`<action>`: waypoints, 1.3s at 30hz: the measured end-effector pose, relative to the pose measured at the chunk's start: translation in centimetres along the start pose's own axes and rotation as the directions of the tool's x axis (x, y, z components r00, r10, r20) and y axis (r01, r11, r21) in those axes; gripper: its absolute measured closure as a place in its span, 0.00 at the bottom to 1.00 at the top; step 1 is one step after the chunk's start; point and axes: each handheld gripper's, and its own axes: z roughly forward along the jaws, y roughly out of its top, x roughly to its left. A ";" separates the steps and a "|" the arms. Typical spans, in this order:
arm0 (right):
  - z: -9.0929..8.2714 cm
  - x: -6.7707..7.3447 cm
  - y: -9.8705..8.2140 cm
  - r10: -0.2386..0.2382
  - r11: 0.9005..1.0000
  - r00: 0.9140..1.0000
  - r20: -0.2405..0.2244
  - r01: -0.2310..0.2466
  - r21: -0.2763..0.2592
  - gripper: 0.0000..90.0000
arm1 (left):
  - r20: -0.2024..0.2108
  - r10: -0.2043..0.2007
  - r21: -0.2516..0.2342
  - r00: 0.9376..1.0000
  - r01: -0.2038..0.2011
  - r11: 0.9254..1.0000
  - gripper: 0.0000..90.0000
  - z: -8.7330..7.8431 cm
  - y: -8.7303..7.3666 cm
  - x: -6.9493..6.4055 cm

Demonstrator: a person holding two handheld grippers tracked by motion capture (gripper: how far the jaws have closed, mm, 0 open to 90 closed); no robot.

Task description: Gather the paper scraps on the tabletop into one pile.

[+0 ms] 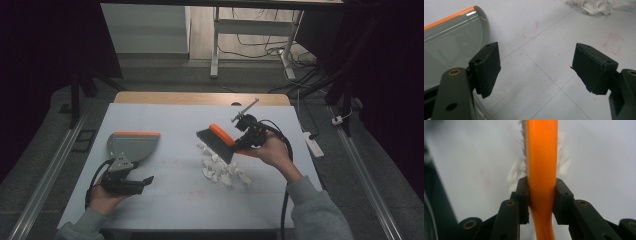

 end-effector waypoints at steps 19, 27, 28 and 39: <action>6.5 2.6 1.1 -0.388 0.875 0.920 -0.046 0.384 0.295 0.78 | -0.005 -0.002 0.006 1.000 0.002 1.000 0.26 0.1 0.0 0.1; 4.7 2.3 1.2 -0.376 0.904 0.927 0.001 0.366 0.221 0.78 | -0.005 -0.005 0.002 1.000 0.005 1.000 0.26 -0.1 -0.2 0.1; 3.9 2.4 0.8 -0.371 0.910 0.929 -0.008 0.365 0.198 0.78 | -0.005 -0.006 0.002 1.000 0.006 1.000 0.26 -0.1 -0.2 0.1; 0.3 1.5 -6.0 -0.377 0.887 0.925 -0.056 0.377 0.268 0.78 | -0.005 0.001 0.009 1.000 -0.001 1.000 0.26 0.2 0.0 0.0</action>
